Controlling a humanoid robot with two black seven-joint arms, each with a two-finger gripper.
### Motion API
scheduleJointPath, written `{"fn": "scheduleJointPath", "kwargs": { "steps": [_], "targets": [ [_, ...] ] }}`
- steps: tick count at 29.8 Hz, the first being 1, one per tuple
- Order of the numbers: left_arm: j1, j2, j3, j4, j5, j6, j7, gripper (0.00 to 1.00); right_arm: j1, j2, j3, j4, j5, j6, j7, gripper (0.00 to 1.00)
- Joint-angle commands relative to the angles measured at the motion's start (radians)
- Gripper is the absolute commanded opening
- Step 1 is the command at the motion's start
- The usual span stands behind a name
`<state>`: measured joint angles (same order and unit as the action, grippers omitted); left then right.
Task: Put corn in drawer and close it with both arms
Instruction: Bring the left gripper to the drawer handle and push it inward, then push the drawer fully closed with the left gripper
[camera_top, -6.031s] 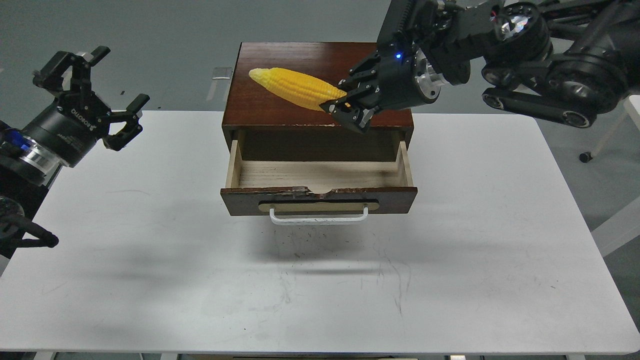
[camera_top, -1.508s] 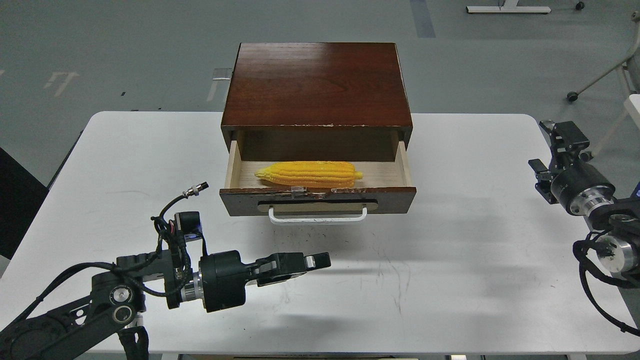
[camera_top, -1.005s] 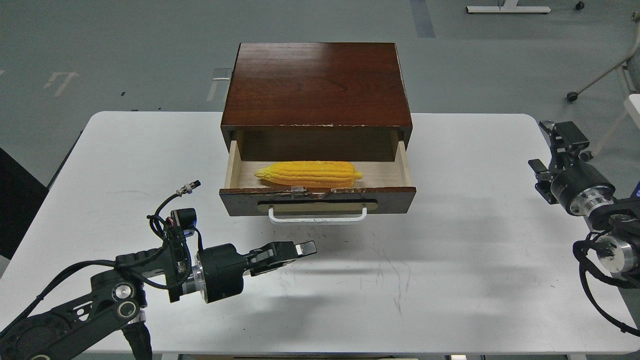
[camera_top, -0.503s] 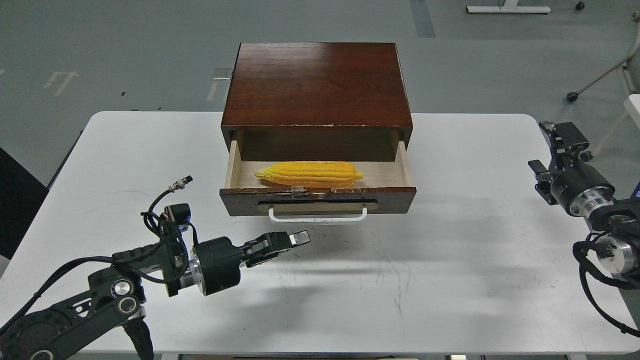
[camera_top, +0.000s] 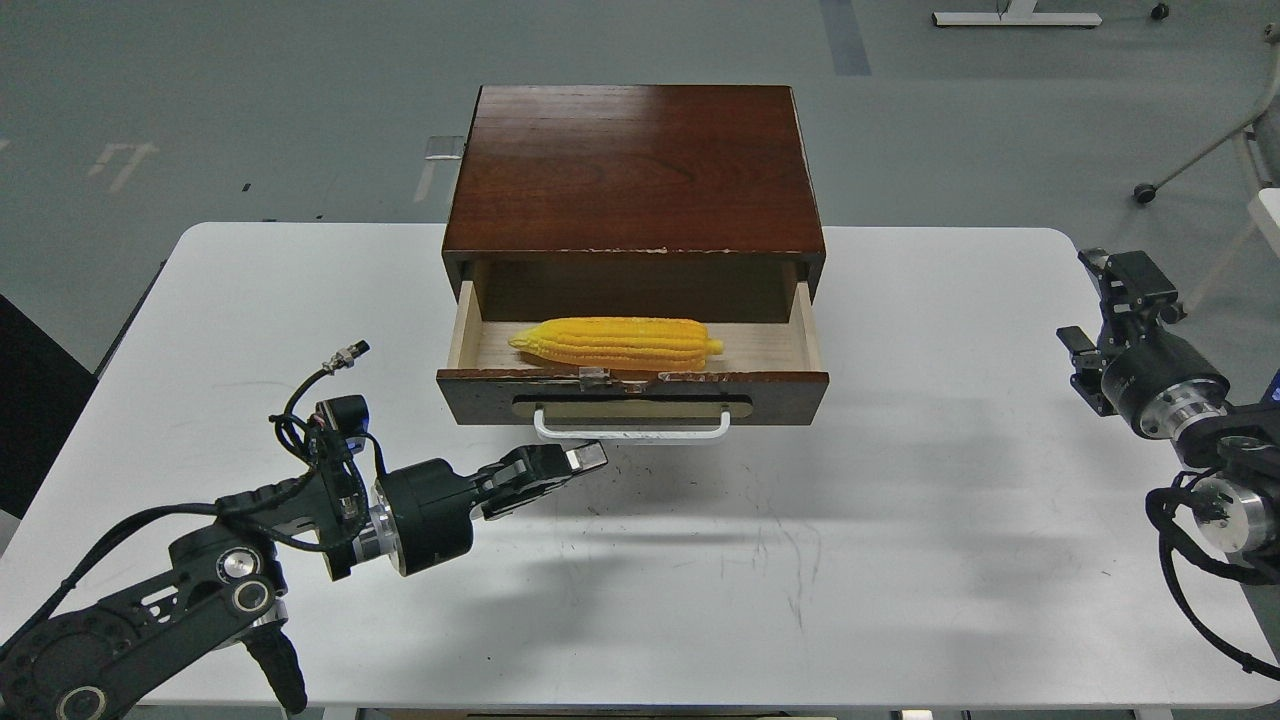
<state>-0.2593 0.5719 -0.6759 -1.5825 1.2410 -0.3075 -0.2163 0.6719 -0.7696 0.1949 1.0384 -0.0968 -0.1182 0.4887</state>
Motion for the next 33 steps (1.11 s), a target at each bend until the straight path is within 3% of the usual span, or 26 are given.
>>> {"fn": "scheduleJointPath", "kwargs": {
  "steps": [1,33],
  "targets": [
    [-0.001,-0.001,-0.001,0.012,0.000,0.013,0.000,0.00,0.000,0.000,0.000,0.000,0.000,0.000,0.000,0.99],
    [-0.129,-0.070,-0.020,0.196,-0.034,0.011,-0.003,0.00,-0.014,0.000,0.003,0.000,0.000,-0.001,0.000,0.99]
  ]
}}
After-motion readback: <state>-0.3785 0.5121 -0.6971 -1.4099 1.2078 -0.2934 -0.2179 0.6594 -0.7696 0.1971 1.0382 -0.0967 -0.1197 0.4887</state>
